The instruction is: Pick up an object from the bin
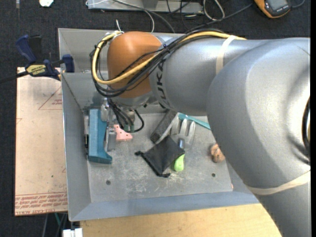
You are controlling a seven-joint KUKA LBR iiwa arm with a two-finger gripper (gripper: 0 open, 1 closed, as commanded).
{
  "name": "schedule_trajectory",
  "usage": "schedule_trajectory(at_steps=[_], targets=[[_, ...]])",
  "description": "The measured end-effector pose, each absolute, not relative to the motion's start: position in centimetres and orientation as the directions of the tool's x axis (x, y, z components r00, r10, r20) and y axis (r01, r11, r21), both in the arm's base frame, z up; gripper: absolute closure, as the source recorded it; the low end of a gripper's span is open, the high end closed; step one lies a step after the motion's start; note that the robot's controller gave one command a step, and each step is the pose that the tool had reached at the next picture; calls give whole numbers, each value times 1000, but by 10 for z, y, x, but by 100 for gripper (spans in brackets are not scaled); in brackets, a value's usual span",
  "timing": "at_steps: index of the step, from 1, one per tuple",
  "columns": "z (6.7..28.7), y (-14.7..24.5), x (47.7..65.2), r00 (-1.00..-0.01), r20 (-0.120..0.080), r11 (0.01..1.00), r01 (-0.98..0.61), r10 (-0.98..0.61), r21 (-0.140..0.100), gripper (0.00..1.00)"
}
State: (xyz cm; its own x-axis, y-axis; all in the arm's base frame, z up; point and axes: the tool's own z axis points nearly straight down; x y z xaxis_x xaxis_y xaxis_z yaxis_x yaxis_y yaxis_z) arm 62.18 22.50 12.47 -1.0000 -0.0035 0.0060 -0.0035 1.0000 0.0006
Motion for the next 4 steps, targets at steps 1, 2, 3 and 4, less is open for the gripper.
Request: schedule_trajectory(at_steps=[1,2,3,4], targets=[[130,224,624,-1000,-1,1000,-1,-1,2,0],[117,230,634,-966,-5,966,-258,-258,2,0],[110,217,636,-951,-7,951,-308,-308,3,0],[104,219,631,-832,-12,832,-555,-555,0,0]])
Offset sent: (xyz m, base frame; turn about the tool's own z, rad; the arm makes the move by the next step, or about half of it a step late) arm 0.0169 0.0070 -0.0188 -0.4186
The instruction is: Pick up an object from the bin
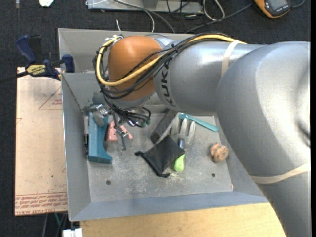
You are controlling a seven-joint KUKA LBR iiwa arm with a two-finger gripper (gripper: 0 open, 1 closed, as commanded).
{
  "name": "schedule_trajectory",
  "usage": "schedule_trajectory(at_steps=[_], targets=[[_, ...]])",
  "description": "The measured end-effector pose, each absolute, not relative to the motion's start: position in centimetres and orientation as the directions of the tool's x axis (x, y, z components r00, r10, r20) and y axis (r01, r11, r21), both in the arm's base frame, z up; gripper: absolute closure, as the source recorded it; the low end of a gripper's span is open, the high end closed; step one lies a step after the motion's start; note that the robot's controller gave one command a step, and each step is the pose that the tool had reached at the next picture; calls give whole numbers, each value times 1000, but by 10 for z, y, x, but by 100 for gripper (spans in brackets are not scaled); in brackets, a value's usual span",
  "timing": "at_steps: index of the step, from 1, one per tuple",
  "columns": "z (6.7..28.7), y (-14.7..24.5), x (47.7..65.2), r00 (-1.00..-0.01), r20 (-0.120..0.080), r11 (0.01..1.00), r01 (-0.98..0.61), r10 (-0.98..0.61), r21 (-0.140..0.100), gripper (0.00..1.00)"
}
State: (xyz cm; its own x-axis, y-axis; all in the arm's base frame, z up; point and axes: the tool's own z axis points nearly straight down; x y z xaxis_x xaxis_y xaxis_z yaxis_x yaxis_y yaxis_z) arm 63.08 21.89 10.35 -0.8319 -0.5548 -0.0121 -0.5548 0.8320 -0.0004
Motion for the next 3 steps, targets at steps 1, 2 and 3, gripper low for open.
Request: schedule_trajectory(at_steps=[1,2,3], targets=[[88,188,610,-672,-29,672,-740,-740,-10,0],[81,178,621,-594,-15,594,-804,-804,-14,0],[82,181,632,-363,-21,363,-931,-932,-27,0]])
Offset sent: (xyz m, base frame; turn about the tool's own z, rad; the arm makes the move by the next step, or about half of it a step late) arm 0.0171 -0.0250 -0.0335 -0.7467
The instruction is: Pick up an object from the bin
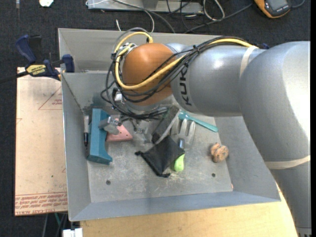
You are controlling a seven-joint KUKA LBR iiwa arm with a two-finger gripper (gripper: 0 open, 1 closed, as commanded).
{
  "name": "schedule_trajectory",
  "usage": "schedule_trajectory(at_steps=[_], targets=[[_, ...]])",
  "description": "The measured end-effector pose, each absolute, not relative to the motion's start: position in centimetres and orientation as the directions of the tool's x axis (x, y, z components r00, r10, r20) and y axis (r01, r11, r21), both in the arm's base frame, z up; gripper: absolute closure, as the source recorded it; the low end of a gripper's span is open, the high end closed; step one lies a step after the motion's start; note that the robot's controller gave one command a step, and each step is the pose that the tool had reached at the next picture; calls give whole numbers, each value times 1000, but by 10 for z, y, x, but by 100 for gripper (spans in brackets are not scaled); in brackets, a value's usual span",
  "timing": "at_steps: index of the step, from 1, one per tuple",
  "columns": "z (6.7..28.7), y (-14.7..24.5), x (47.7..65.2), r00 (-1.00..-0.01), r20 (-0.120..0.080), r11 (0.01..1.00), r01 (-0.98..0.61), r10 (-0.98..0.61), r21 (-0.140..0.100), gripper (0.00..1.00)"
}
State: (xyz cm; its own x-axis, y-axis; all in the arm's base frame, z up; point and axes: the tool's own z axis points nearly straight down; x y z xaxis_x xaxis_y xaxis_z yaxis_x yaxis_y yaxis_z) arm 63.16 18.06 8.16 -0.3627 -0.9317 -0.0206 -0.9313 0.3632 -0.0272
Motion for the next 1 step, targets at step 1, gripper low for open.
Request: schedule_trajectory(at_steps=[1], targets=[[78,156,626,-528,-25,529,-849,-849,-22,0]])
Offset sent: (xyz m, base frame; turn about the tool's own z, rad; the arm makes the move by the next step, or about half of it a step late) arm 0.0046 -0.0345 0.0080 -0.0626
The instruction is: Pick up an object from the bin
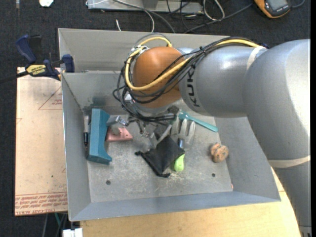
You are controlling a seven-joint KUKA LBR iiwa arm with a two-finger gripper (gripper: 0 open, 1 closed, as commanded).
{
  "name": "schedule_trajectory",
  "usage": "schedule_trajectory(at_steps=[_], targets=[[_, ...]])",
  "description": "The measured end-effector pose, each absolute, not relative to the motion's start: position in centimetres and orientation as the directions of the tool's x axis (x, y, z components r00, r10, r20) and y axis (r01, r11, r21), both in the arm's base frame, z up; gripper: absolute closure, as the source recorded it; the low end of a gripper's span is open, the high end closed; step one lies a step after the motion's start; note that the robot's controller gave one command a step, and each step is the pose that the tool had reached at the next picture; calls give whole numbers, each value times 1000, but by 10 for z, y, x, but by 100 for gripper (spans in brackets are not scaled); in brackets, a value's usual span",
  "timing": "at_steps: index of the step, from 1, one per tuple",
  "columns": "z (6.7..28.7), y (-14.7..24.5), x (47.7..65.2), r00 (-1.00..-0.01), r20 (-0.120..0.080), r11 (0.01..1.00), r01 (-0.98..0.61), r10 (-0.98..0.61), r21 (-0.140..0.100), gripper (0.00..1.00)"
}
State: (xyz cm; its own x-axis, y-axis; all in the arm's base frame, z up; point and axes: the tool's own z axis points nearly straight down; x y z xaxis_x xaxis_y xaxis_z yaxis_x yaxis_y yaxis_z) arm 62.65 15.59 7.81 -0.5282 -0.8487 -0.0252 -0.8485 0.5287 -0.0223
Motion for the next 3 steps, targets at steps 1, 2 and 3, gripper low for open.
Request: schedule_trajectory(at_steps=[1,2,3], targets=[[83,147,631,-397,-24,397,-917,-918,-25,0],[89,142,626,-461,-25,461,-887,-887,-21,0],[103,144,633,-391,-28,392,-920,-920,-26,0]])
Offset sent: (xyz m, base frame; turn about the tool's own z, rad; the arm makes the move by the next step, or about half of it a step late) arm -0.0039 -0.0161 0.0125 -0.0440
